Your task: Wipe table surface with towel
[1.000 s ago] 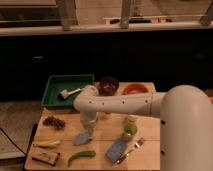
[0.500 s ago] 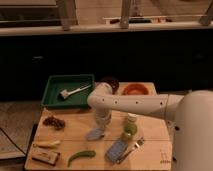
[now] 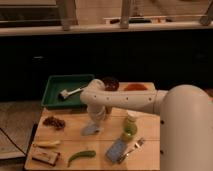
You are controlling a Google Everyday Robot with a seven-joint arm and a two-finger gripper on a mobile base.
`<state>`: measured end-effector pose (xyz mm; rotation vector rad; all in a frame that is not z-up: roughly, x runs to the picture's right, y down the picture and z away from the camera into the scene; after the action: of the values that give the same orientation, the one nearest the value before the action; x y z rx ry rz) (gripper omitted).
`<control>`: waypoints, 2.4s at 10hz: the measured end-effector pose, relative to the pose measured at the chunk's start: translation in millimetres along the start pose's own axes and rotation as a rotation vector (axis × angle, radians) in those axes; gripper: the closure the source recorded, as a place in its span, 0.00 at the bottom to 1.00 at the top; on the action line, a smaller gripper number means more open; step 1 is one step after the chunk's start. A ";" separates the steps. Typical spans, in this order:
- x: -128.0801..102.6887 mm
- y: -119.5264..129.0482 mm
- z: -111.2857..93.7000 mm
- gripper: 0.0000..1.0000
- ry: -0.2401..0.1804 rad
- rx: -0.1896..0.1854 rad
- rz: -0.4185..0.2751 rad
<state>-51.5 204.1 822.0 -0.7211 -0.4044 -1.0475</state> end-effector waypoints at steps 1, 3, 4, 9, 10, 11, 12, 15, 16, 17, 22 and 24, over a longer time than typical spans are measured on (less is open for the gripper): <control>-12.5 -11.2 4.5 0.99 -0.015 -0.002 -0.049; -36.0 -11.2 10.6 0.99 -0.038 -0.009 -0.113; -46.9 -6.6 13.5 0.99 -0.048 -0.010 -0.134; -23.6 41.2 18.5 0.99 -0.038 -0.054 -0.047; -14.6 42.9 17.3 0.99 -0.022 -0.063 -0.019; -6.3 42.6 16.0 0.99 -0.008 -0.068 0.001; -2.6 41.4 14.8 0.99 0.002 -0.070 0.012; -5.2 21.0 17.2 0.99 0.012 -0.070 -0.006; -8.5 16.3 19.6 0.99 0.007 -0.069 -0.016; -11.3 13.9 21.2 0.99 0.001 -0.062 -0.025; -20.8 14.2 16.1 0.99 -0.009 -0.008 -0.046; -22.9 12.4 14.3 0.99 -0.011 0.007 -0.052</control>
<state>-50.5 232.6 813.7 -0.7133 -0.4380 -1.0906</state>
